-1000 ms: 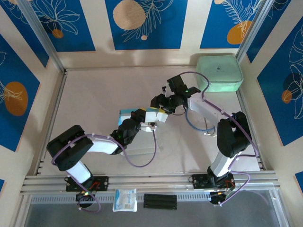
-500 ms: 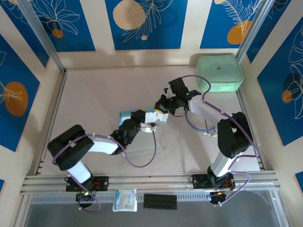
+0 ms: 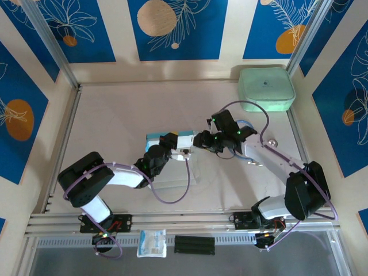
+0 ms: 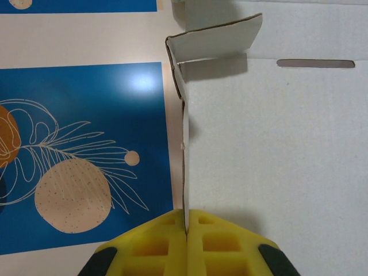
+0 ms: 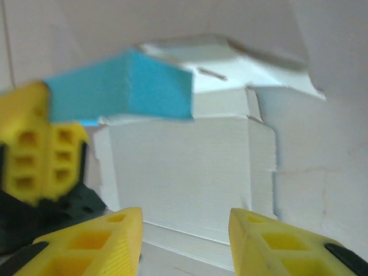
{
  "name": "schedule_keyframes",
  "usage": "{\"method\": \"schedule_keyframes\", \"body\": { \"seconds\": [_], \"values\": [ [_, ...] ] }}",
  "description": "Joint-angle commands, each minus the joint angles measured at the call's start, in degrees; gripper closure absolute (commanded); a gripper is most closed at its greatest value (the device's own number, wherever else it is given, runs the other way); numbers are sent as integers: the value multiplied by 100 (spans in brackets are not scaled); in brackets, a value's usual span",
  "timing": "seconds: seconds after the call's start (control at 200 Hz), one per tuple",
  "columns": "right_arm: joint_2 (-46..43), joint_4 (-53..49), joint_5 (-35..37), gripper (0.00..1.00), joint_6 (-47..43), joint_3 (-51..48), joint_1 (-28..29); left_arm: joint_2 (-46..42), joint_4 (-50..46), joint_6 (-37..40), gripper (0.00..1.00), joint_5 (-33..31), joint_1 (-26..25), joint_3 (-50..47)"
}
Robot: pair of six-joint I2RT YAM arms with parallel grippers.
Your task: Fold the paper box
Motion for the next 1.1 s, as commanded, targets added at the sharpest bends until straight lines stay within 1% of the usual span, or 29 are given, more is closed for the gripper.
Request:
{"method": "schedule_keyframes", "body": {
  "seconds": [0.0, 0.125, 0.305, 0.44, 0.535, 0.655, 0.73, 0.835, 0.925, 1.015, 1.096],
  "values": [
    [-104, 509, 433, 58, -202, -495, 168, 39, 198, -81, 100, 116, -69, 19],
    [207, 1138, 584, 58, -370, -697, 295, 39, 189, -106, 100, 119, -72, 23],
    [1150, 1590, 919, 52, -460, -298, 376, 22, 170, -80, 100, 89, -87, 47],
    [1679, 1907, 1199, 47, -273, -182, 376, 12, 148, -63, 100, 75, -99, 60],
    [1877, 2237, 1145, 45, -242, -218, 381, 24, 156, -71, 100, 71, -95, 65],
    [2098, 3219, 629, 52, -32, -525, 334, 113, 235, -107, 100, 93, -92, 59],
    [2280, 3285, 562, 53, 123, -477, 346, 169, 303, -91, 100, 79, -96, 73],
    [2357, 3374, 689, 49, 58, -513, 444, 165, 333, -68, 100, 63, -94, 59],
    [2355, 3555, 733, 50, 54, -666, 413, 158, 303, -81, 100, 62, -89, 67],
    [1984, 3809, 1032, 51, 75, -1071, 402, 179, 312, -81, 100, 49, -87, 64],
    [1521, 3588, 1424, 50, -54, -1283, 411, 204, 285, -93, 100, 38, -87, 83]
  ]
}}
